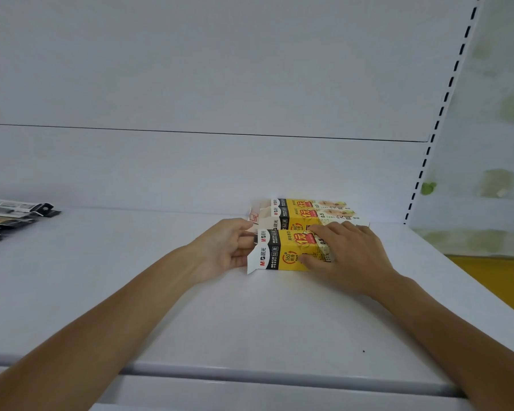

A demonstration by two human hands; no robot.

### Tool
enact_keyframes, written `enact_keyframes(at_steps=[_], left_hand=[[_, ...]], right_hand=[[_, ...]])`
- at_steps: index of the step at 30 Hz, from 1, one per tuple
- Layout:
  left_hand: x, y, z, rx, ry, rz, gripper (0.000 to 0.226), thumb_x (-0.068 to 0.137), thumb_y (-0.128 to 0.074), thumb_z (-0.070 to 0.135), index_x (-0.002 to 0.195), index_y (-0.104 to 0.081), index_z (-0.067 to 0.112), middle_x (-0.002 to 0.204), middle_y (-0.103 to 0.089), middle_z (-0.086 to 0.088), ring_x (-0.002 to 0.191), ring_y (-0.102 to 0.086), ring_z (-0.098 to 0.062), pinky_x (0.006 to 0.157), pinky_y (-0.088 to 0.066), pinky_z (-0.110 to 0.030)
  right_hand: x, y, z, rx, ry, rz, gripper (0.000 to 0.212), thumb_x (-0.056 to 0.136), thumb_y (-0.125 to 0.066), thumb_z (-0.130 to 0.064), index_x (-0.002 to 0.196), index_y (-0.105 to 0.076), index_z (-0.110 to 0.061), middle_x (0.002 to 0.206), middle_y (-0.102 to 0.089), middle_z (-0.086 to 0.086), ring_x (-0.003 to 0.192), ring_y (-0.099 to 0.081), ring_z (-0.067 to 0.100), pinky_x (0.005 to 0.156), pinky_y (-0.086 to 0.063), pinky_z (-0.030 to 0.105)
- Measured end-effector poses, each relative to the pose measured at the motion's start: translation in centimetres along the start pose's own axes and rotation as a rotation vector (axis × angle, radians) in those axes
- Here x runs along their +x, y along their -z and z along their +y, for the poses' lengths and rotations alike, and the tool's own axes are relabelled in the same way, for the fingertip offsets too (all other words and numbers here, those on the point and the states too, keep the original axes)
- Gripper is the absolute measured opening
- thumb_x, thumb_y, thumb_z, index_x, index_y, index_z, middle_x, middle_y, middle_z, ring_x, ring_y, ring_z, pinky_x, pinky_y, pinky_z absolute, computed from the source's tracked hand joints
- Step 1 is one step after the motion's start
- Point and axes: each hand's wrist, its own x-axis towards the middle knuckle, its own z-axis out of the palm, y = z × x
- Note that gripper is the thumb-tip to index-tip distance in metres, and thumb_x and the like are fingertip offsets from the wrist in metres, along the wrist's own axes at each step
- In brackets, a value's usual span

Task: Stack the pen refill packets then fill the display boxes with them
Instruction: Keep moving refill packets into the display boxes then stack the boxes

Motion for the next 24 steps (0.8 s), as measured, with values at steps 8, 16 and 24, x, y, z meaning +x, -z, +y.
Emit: enact_keyframes(at_steps=[8,16,24], left_hand=[[0.0,0.3,-0.8,0.453,-0.215,0.267,0.019,0.092,-0.047,0.021,0.087,-0.062,0.010,0.080,-0.062,-0.004,0.065,-0.052,-0.014,0.057,-0.038,-0.022],[-0.5,0.2,-0.9,0.113,-0.103,0.145,0.017,0.090,-0.051,0.010,0.089,-0.068,0.006,0.082,-0.069,-0.005,0.069,-0.064,-0.012,0.059,-0.054,-0.018],[-0.7,-3.9,-0.8,0.489,-0.204,0.293,0.007,0.088,-0.059,0.021,0.088,-0.062,0.014,0.088,-0.066,0.002,0.077,-0.062,-0.012,0.066,-0.050,-0.022]], right_hand=[[0.0,0.2,0.4,0.016,0.019,-0.042,0.087,0.069,-0.010,-0.080,0.138,-0.034,-0.033,0.130,-0.051,-0.011,0.122,-0.043,0.012,0.100,-0.029,0.028],[-0.1,0.8,0.3,0.032,0.023,-0.098,0.066,0.083,-0.032,-0.072,0.135,-0.036,-0.032,0.126,-0.052,-0.008,0.119,-0.043,0.015,0.098,-0.029,0.030],[-0.8,3.0,2.6,0.145,0.004,-0.255,0.057,0.083,-0.045,-0.066,0.129,-0.045,-0.032,0.120,-0.057,-0.004,0.113,-0.049,0.017,0.094,-0.036,0.036]])
